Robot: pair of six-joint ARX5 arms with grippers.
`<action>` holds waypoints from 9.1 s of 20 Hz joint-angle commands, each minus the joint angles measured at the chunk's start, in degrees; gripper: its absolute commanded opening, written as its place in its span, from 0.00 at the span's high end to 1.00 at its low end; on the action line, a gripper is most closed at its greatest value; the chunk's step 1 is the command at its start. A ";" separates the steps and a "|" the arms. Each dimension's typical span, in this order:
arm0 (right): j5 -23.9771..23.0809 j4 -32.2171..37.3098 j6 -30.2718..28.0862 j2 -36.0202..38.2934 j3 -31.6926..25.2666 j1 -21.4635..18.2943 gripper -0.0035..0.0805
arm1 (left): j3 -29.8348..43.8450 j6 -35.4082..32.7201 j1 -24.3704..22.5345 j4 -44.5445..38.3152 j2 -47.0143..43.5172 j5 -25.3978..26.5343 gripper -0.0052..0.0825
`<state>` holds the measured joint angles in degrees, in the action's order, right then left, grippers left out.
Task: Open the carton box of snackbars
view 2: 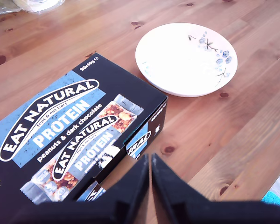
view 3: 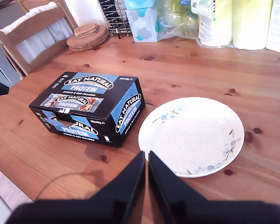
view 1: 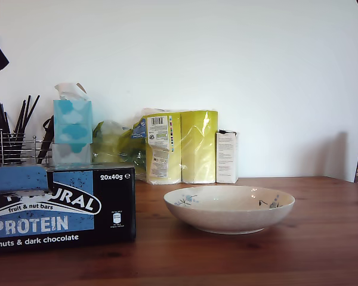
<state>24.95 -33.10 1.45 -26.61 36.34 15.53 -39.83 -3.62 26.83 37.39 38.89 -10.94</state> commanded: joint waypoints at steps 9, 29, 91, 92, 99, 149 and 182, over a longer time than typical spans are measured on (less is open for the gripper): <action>0.02 -0.52 0.07 0.13 0.11 0.33 0.97 | 0.17 -0.96 -0.09 -0.04 0.15 -0.59 0.97; 0.83 7.19 -7.96 -17.92 1.27 19.34 0.97 | -2.86 -37.20 0.28 -0.55 18.25 7.28 0.97; 0.83 3.26 -9.05 -18.60 1.27 19.34 0.97 | -22.95 -32.85 -1.81 4.87 33.00 13.86 0.97; 0.83 3.30 -9.07 -18.60 1.27 19.34 0.97 | -22.47 -32.79 -2.80 5.49 33.44 11.89 0.97; 0.83 3.28 -9.14 -18.60 1.27 19.34 0.97 | -20.92 -34.40 -6.25 4.13 41.16 8.00 0.97; 0.85 3.23 -8.74 -18.60 1.29 19.34 0.97 | -5.27 -29.38 -19.98 -59.52 43.52 10.69 0.97; -7.56 10.08 -7.69 -17.29 14.29 19.34 0.97 | -33.97 -20.85 -23.80 -40.94 76.28 -6.08 0.97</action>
<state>17.41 -23.14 -6.07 -43.59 50.65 34.61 -74.50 -24.99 3.36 -4.56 111.50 -16.69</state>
